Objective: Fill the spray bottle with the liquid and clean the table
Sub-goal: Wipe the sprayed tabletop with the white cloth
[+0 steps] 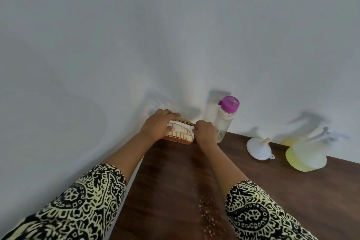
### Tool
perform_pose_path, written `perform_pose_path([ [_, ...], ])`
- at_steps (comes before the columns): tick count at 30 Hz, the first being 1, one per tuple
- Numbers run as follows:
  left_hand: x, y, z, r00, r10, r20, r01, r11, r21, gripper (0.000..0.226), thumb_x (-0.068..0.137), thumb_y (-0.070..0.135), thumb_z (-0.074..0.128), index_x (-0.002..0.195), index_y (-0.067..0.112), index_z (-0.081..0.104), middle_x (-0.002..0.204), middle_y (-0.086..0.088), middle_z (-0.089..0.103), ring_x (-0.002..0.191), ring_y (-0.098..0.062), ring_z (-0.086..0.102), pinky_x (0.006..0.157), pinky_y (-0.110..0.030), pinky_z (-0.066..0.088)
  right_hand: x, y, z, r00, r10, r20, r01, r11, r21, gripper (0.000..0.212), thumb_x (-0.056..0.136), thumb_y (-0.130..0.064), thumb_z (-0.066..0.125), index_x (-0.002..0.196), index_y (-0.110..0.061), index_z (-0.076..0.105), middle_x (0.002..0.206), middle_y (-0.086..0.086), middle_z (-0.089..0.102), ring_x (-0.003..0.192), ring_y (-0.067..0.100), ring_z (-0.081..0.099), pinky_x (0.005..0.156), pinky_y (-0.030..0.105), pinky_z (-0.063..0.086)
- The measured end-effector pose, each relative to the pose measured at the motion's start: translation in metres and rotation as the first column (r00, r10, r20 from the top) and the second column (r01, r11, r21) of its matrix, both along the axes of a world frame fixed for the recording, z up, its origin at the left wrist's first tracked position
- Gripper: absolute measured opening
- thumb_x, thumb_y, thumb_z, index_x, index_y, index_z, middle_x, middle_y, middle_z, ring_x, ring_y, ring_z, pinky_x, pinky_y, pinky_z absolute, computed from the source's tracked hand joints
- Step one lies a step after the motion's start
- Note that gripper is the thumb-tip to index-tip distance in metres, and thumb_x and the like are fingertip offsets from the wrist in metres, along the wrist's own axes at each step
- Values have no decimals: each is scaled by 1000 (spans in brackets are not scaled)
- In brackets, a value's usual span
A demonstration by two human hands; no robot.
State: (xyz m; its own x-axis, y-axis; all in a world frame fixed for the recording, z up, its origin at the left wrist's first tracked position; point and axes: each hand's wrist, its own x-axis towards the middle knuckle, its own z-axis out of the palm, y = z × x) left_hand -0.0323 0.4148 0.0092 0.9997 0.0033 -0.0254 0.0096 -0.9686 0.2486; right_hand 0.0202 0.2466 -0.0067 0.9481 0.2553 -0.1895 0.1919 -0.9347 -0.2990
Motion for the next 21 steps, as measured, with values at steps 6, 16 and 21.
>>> perform_pose_path([
  [6, 3, -3, 2, 1000, 20, -9, -20, 1000, 3, 56, 92, 23, 62, 143, 30, 42, 142, 0, 49, 128, -21, 42, 101, -35, 42, -2, 2, 7, 992, 62, 108, -53, 995, -84, 27, 96, -33, 52, 108, -11, 64, 102, 8, 68, 94, 25, 65, 65, 29, 40],
  [16, 1, -7, 2, 999, 53, -5, -53, 998, 27, 55, 93, 23, 60, 144, 31, 41, 146, 0, 47, 130, -22, 42, 105, -35, 40, -10, -1, 22, 914, 336, 229, -258, 914, -312, 16, 95, -12, 52, 107, -12, 63, 95, 5, 67, 84, 23, 67, 60, 28, 41],
  [21, -2, -9, 1, 997, 81, 13, -81, 997, 10, 54, 94, 24, 60, 145, 31, 40, 148, 0, 45, 132, -22, 42, 107, -35, 39, -12, -2, 41, 828, 447, 340, -369, 889, -271, 14, 94, -6, 49, 106, -9, 55, 96, 6, 61, 76, 24, 65, 57, 29, 38],
])
